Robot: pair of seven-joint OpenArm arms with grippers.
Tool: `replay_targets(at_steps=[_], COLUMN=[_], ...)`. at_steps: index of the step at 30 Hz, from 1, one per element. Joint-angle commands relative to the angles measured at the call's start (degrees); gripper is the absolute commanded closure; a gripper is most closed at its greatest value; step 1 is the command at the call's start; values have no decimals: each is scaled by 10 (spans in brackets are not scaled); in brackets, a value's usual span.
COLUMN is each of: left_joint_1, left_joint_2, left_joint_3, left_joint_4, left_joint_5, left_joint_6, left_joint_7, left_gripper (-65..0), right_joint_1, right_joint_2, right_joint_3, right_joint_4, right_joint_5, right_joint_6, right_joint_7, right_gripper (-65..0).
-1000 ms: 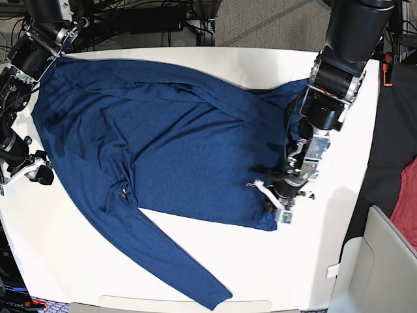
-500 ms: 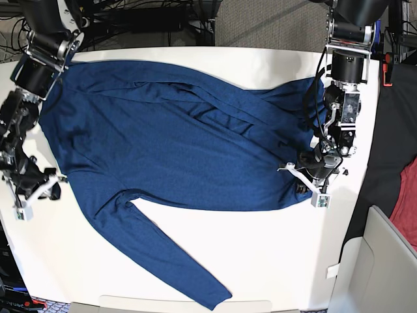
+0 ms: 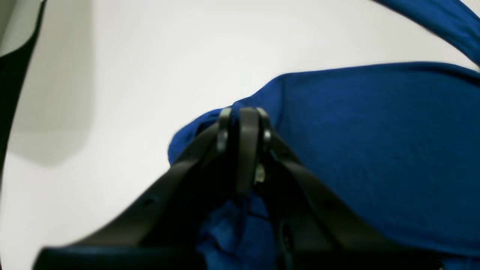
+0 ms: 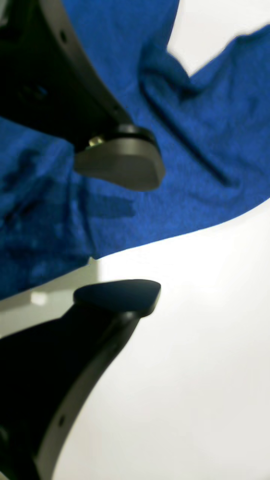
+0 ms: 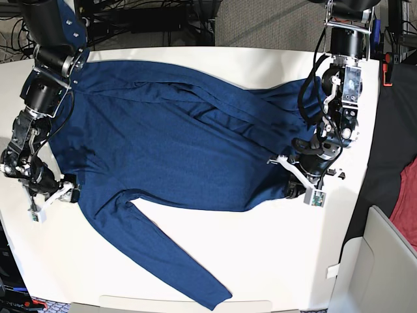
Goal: Fold the T-shirt properly
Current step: 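Fold the shirt's side inward with both grippers toward the collar edge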
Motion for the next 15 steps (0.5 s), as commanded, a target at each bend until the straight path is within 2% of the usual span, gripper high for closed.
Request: replay_targets(at_steps=[1, 8, 12, 15], left_joint_1=[0, 31, 47, 52], left_joint_2=[-6, -6, -6, -6], left_joint_3=[-15, -25, -39, -40], left_joint_4=[21, 68, 85, 90], left_joint_5=[-2, -2, -2, -3], left_joint_6=[1, 1, 1, 0], left_joint_7=[-8, -6, -6, -6], left_gripper=[-1, -1, -1, -1], right_joint_1=[21, 25, 26, 25], right_joint_2=[10, -3, -6, -4], right_joint_3=[-10, -39, -39, -40], right_joint_4=[0, -49, -71, -78], right_joint_5=[9, -65, -76, -76], right_joint_6=[5, 4, 1, -37], right_joint_7=[32, 119, 149, 169], right_gripper=[-406, -406, -406, -406])
